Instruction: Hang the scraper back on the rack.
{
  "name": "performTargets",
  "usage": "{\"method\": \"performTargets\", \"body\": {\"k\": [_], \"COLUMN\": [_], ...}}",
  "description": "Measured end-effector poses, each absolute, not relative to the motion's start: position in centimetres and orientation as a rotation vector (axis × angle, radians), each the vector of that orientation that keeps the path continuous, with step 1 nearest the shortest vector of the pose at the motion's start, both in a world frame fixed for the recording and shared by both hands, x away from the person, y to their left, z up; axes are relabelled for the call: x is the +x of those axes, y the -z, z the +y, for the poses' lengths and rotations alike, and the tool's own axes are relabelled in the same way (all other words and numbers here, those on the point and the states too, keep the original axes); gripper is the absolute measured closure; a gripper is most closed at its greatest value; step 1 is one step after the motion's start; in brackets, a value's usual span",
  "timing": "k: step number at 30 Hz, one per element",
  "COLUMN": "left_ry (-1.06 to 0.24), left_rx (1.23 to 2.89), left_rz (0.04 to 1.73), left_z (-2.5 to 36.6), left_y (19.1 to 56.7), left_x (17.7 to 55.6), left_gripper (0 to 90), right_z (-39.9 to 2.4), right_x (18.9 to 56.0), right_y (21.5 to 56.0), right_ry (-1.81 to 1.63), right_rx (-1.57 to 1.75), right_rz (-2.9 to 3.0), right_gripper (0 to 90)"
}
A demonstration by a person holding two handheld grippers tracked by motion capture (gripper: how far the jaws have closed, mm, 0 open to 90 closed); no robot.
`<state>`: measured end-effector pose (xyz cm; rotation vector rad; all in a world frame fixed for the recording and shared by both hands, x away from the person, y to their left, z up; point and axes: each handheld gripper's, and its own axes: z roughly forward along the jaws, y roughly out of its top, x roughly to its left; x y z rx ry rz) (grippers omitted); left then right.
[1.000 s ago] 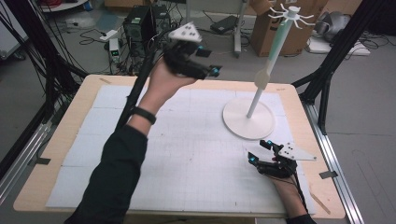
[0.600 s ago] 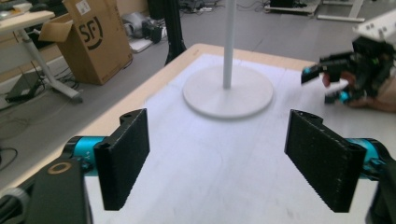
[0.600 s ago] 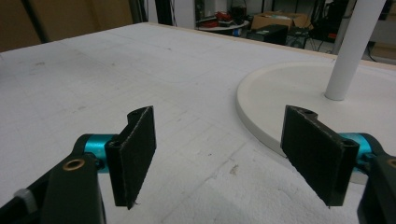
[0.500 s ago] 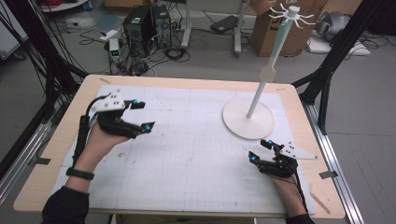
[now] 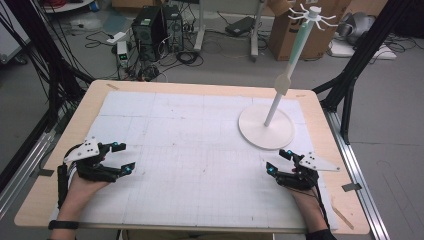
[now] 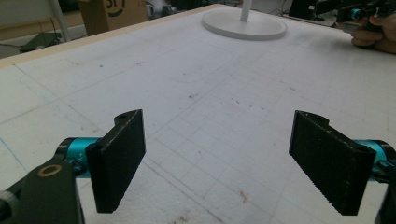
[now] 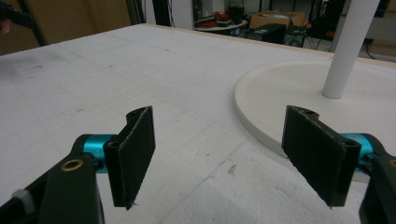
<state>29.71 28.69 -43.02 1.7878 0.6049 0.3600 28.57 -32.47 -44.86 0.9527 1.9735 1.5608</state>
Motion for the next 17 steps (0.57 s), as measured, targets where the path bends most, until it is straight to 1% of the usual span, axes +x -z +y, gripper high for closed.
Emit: {"method": "performTargets", "body": {"k": [3,17], "left_ry": [-0.343,-0.344], "left_rx": [1.779,1.778], "left_rz": [0.599,0.625], "left_z": [28.8,28.7], "left_y": [43.5,44.9], "left_x": [29.7,29.7], "left_gripper": [19.2,19.3], "right_z": [-32.5,-32.5], "right_x": [28.6,28.6], "right_y": [44.9,44.9], "right_ry": [-1.562,-1.564], "right_rx": [0.952,0.954], "right_rz": [1.972,1.976], "right_gripper": [25.1,25.1]}}
